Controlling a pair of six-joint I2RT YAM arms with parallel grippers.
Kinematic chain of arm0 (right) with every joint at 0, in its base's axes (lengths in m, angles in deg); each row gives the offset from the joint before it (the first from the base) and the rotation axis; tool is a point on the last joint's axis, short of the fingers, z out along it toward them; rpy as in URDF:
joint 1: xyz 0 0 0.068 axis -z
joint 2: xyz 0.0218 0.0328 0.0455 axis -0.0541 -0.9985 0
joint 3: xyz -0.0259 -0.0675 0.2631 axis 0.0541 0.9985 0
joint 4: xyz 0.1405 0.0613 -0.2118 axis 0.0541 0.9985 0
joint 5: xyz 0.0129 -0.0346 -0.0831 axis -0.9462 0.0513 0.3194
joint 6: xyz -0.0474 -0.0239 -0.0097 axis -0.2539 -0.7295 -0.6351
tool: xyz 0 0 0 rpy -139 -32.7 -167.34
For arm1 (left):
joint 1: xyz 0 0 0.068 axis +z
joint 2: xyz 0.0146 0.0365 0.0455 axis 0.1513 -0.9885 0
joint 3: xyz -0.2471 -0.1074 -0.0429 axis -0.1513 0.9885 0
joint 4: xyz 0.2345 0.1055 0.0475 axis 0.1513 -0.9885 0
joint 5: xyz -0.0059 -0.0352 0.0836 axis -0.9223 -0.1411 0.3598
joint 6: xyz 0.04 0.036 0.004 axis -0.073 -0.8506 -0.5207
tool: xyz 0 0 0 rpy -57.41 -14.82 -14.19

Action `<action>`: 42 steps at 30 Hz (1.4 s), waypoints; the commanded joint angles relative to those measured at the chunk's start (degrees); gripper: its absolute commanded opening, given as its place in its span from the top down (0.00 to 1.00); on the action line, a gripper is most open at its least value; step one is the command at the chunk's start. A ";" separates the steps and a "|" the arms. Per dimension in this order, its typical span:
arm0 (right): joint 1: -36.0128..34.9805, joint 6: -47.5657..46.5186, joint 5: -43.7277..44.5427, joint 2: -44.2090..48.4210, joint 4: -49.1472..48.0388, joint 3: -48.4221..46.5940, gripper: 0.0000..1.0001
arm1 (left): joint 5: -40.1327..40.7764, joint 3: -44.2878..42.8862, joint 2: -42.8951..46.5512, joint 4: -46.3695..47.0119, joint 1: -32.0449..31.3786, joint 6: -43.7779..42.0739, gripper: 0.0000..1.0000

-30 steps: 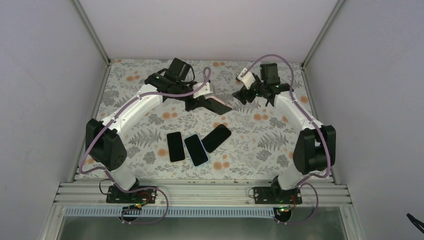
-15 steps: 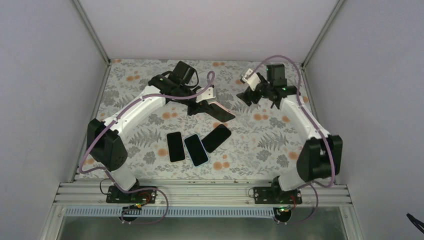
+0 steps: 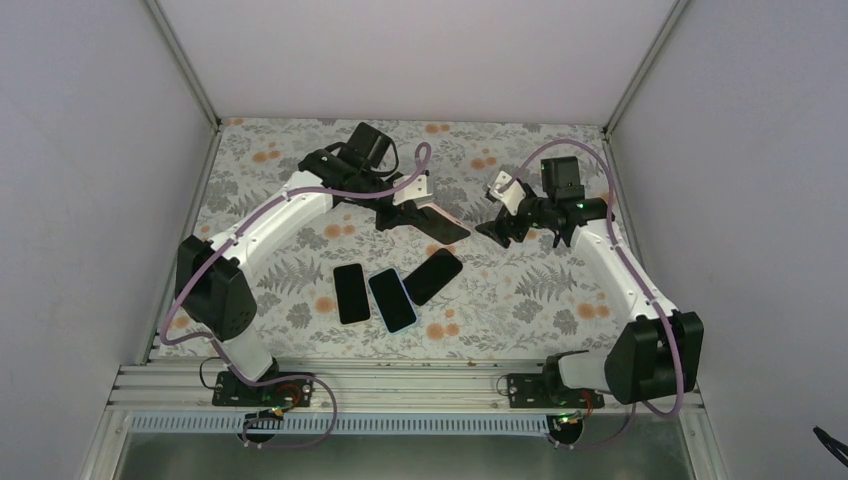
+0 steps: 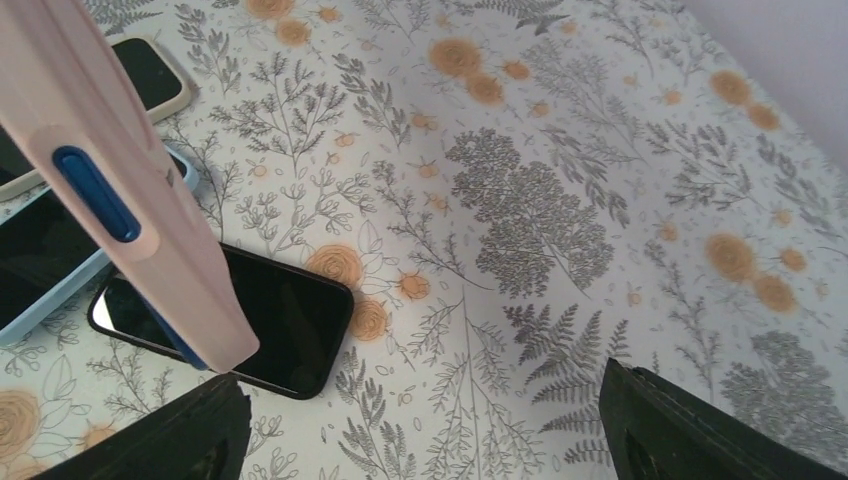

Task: Take the phone out of the phone case
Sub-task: Remove the phone case from the phone.

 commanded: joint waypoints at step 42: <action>-0.40 1.48 -1.59 -10.14 -7.70 -3.67 0.13 | -6.48 -4.31 -1.25 -0.47 -0.39 -0.71 0.98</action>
